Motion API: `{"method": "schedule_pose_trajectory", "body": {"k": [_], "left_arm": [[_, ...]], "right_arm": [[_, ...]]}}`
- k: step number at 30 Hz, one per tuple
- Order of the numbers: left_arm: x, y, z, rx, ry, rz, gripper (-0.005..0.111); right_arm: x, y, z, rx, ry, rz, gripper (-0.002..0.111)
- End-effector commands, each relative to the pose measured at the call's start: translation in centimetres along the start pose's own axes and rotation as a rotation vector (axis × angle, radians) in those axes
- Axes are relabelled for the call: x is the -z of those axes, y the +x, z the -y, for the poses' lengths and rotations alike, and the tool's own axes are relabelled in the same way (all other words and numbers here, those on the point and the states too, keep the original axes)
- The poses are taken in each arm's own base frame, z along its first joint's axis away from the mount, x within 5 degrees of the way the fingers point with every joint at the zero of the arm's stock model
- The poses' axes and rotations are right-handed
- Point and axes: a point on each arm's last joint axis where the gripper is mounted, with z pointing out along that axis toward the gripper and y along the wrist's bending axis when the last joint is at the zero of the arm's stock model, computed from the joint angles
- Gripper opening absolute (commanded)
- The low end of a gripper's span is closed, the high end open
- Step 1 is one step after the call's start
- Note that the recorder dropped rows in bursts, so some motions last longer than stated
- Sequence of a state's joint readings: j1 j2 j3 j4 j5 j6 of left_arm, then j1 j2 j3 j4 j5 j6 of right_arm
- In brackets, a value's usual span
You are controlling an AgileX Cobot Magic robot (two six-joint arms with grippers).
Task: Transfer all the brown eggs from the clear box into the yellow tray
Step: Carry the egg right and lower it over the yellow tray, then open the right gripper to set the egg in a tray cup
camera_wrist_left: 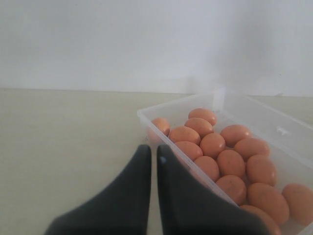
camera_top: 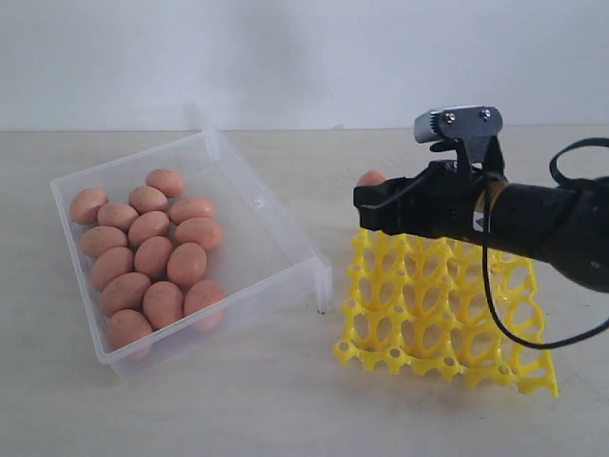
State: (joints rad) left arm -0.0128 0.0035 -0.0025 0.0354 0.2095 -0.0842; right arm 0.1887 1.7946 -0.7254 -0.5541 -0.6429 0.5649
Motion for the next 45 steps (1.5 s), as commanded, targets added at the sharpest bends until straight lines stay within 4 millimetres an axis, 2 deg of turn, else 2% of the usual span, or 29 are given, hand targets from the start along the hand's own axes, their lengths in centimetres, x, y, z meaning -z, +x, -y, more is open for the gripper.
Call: {"method": "schedule_pose_trajectory", "body": {"k": [1,4,9,15,25,42,43,45], "left_arm": [[0.0,0.1,0.0,0.001,-0.002,0.002,0.004],[0.0,0.1,0.0,0.001,-0.002,0.002,0.004],[0.0,0.1,0.0,0.001,-0.002,0.002,0.004],[0.0,0.1,0.0,0.001,-0.002,0.002,0.004],[0.0,0.1,0.0,0.001,-0.002,0.002,0.004],[0.0,0.1,0.0,0.001,-0.002,0.000,0.004],[0.0,0.1,0.0,0.001,-0.002,0.000,0.004],[0.0,0.1,0.0,0.001,-0.002,0.000,0.004]], "right_arm": [[-1.4,-1.7,1.0,0.067,0.057,-0.060,0.000],[-2.3,-1.3,1.7,0.082,0.094,-0.141,0.000],[-2.5,-0.4,1.3,0.179,0.023,-0.215,0.000],[-2.5,-0.3,1.3,0.200,0.021,-0.218,0.000],[-3.4,1.3,1.7,0.208,0.009,-0.263,0.000],[-3.5,1.2,1.5,0.201,-0.010,-0.242,0.000],[-3.5,1.2,1.5,0.201,-0.010,-0.242,0.001],[-3.5,1.2,1.5,0.201,-0.010,-0.242,0.009]]}}
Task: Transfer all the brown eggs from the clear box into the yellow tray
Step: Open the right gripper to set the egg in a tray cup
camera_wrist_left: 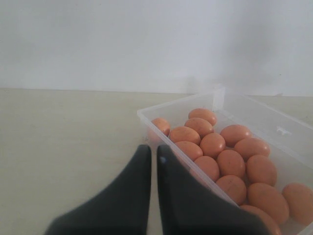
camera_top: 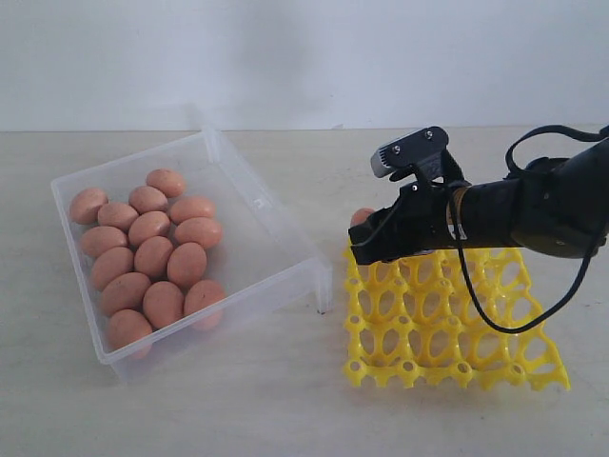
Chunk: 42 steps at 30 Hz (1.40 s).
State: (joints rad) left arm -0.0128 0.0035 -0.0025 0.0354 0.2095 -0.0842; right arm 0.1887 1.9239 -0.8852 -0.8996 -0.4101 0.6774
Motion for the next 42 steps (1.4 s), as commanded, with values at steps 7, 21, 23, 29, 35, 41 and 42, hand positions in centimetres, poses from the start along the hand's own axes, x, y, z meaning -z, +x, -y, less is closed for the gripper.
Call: {"method": "schedule_pose_trajectory", "body": {"k": [7,21,23,29,35,41,42], "left_arm": [[0.0,0.0,0.0,0.001,-0.002,0.005,0.004],[0.0,0.0,0.0,0.001,-0.002,0.005,0.004],[0.0,0.0,0.0,0.001,-0.002,0.005,0.004],[0.0,0.0,0.0,0.001,-0.002,0.005,0.004],[0.0,0.0,0.0,0.001,-0.002,0.005,0.004],[0.0,0.0,0.0,0.001,-0.002,0.005,0.004],[0.0,0.0,0.0,0.001,-0.002,0.005,0.004]], "right_arm": [[0.1,-0.3,0.2,0.004,-0.002,0.017,0.047],[1.4,-1.9,0.1,-0.002,0.017,0.076,0.047],[1.6,-2.1,0.2,-0.002,0.024,0.080,0.047],[1.8,-2.3,0.1,0.000,0.023,0.087,0.047],[3.4,-4.3,-0.2,-0.017,0.023,0.181,0.047],[6.4,-7.0,-0.8,-0.017,0.018,0.309,0.047],[6.7,-7.3,-0.9,-0.034,0.016,0.321,0.047]]}}
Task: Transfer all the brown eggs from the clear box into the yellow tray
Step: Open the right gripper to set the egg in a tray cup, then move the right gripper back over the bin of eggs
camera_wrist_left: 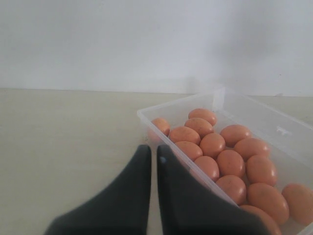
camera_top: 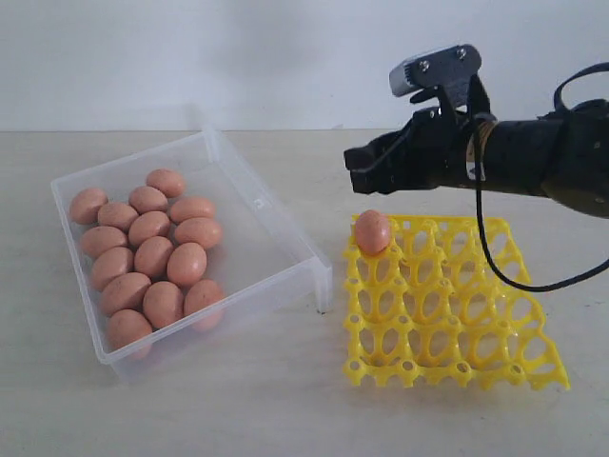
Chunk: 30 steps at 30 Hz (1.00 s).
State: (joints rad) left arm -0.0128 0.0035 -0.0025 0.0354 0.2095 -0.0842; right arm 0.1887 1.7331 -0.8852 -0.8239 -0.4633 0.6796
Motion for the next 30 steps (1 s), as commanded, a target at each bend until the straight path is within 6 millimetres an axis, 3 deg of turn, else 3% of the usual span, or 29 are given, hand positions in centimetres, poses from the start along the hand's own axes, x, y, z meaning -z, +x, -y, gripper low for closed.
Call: {"method": "schedule_pose_trajectory", "body": {"k": [1,3,8,12,19,22,26,30], "left_arm": [[0.0,0.0,0.0,0.001,-0.002,0.005,0.004],[0.0,0.0,0.0,0.001,-0.002,0.005,0.004],[0.0,0.0,0.0,0.001,-0.002,0.005,0.004],[0.0,0.0,0.0,0.001,-0.002,0.005,0.004],[0.0,0.0,0.0,0.001,-0.002,0.005,0.004],[0.0,0.1,0.0,0.001,-0.002,0.002,0.004],[0.0,0.1,0.0,0.001,-0.002,0.002,0.004],[0.0,0.1,0.0,0.001,-0.002,0.002,0.004]], "right_arm": [[1.6,-2.3,-0.2,-0.039,0.003,0.086,0.046],[2.0,-2.7,-0.4,-0.058,-0.009,0.091,0.038],[1.8,-2.3,-2.9,0.011,-0.128,0.020,-0.001],[1.4,-2.4,-5.9,0.013,-0.219,-0.009,0.000],[0.2,-4.9,-11.5,0.055,-0.287,-0.082,0.000],[-1.1,-5.9,-12.8,-0.053,-0.327,-0.152,0.000],[-3.2,-5.7,-14.4,-0.205,-0.535,-0.250,0.000],[-5.6,-5.4,-14.8,-0.250,-0.582,-0.286,0.000]]}}
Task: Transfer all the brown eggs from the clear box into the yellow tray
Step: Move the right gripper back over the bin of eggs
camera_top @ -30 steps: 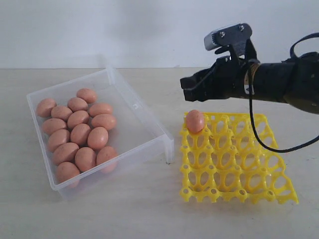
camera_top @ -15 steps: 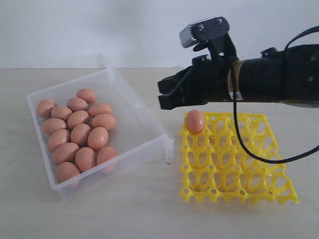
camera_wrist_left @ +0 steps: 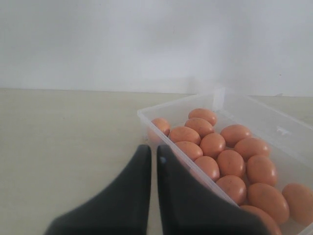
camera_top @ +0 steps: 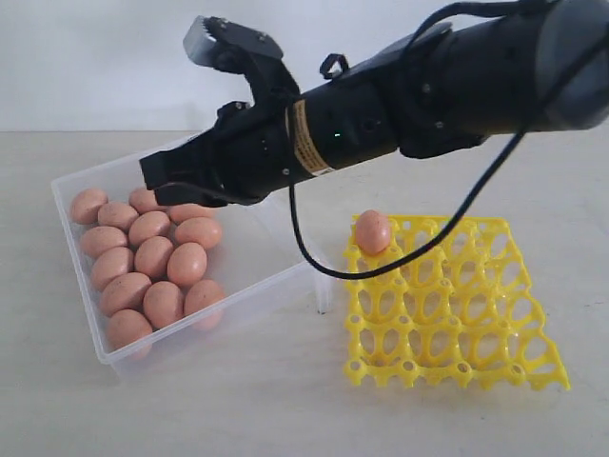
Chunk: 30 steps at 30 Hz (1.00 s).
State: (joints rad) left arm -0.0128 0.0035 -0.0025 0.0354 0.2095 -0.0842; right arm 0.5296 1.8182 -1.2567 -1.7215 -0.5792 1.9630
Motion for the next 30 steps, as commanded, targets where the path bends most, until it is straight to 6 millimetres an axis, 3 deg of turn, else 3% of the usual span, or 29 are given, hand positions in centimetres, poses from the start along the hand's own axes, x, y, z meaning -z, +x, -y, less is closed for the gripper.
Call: {"method": "schedule_pose_trajectory", "body": {"k": [1,8,13,19,24,26,30], "left_arm": [[0.0,0.1,0.0,0.001,-0.002,0.002,0.004],[0.0,0.0,0.0,0.001,-0.002,0.005,0.004],[0.0,0.0,0.0,0.001,-0.002,0.005,0.004],[0.0,0.0,0.0,0.001,-0.002,0.005,0.004],[0.0,0.0,0.0,0.001,-0.002,0.005,0.004],[0.0,0.0,0.0,0.001,-0.002,0.005,0.004],[0.0,0.0,0.0,0.001,-0.002,0.005,0.004]], "right_arm": [[-2.3,0.0,0.9,-0.050,-0.062,-0.050,0.000],[-2.3,0.6,-1.2,0.231,-0.249,-0.095,0.000],[-2.6,-0.1,-3.1,0.361,-0.166,-0.039,0.000],[-3.2,-1.5,-6.2,0.715,0.200,0.094,0.000],[-3.6,-1.4,-8.3,0.992,0.573,0.111,0.000],[-3.4,-1.3,-8.7,0.981,0.682,0.112,0.000],[-2.4,-0.9,-7.8,0.814,0.862,0.080,0.000]]}}
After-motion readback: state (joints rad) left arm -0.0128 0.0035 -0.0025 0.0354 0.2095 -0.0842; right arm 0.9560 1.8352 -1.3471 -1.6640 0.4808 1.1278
